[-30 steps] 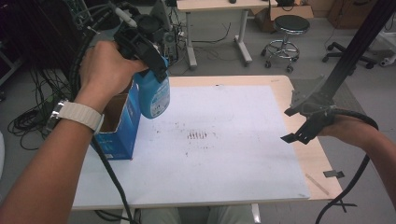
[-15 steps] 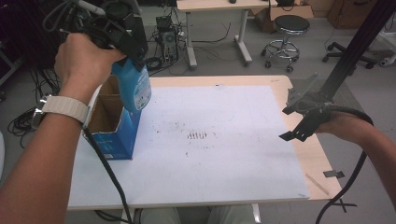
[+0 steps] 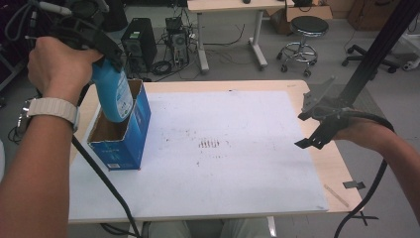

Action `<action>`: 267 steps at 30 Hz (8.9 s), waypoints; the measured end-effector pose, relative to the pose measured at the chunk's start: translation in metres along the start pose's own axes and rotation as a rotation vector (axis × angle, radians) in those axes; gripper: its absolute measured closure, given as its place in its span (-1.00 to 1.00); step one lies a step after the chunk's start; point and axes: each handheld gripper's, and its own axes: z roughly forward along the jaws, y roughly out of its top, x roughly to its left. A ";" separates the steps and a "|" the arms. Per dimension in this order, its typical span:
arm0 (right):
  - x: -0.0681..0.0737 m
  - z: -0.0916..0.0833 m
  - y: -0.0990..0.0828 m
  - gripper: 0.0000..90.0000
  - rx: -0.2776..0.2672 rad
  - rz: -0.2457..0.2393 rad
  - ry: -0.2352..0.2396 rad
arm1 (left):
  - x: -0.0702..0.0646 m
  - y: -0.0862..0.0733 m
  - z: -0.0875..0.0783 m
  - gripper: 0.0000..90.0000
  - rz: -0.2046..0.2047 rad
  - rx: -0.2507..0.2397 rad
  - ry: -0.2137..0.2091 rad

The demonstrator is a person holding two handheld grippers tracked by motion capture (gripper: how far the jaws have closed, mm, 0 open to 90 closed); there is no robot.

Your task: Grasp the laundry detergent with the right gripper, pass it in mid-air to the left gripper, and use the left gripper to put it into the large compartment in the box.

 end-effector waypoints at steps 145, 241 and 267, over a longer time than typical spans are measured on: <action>0.015 -0.008 -0.014 -0.79 -0.020 0.059 -0.044 | 0.004 -0.058 0.082 -0.77 0.166 0.031 -0.057; -0.018 0.007 0.018 -0.79 0.038 0.050 0.011 | -0.171 0.029 0.118 -0.82 0.987 0.048 -0.339; -0.014 0.005 0.019 -0.79 0.031 0.040 0.006 | -0.179 0.024 0.117 -0.82 1.002 0.058 -0.324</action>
